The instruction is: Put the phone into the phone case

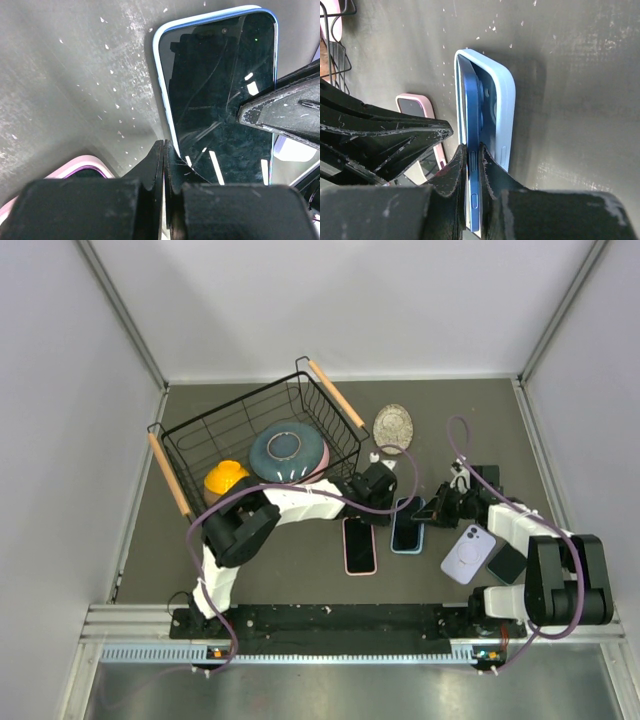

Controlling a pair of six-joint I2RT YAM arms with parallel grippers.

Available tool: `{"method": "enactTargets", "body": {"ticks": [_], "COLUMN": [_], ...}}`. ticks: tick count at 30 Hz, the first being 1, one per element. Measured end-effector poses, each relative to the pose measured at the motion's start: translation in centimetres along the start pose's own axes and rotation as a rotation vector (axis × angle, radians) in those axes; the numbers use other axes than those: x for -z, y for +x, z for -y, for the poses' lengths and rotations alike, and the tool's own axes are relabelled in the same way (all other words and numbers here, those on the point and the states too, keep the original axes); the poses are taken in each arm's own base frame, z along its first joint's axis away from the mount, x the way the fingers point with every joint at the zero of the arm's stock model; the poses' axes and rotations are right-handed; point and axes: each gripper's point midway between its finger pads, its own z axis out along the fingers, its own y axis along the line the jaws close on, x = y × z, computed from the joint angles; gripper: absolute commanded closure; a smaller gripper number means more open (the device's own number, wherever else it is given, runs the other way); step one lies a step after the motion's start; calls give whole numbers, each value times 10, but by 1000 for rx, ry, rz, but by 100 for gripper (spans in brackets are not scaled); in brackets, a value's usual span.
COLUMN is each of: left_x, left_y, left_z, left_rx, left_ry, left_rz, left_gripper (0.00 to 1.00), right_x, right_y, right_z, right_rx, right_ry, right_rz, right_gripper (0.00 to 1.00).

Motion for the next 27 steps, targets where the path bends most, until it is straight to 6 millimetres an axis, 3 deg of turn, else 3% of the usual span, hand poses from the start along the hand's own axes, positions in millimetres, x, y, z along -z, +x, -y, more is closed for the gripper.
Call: {"method": "enactTargets", "body": {"ticks": [8, 19, 25, 27], "left_x": [-4, -4, -4, -4], "left_y": [8, 11, 14, 15], "left_z": [0, 2, 4, 5], "left_rx": [-6, -1, -2, -2], "left_ry": [-5, 3, 16, 21], "left_rz": [-17, -26, -35, -38], "left_gripper": [100, 100, 100, 100], "right_x": [-4, -7, -5, -3], "right_y": [-1, -1, 0, -1], "right_z": [-1, 11, 18, 18], "right_rx": [-9, -24, -37, -35], "right_ry": [-20, 29, 77, 86], "right_rz": [-2, 18, 26, 33], "right_gripper": [94, 80, 66, 56]}}
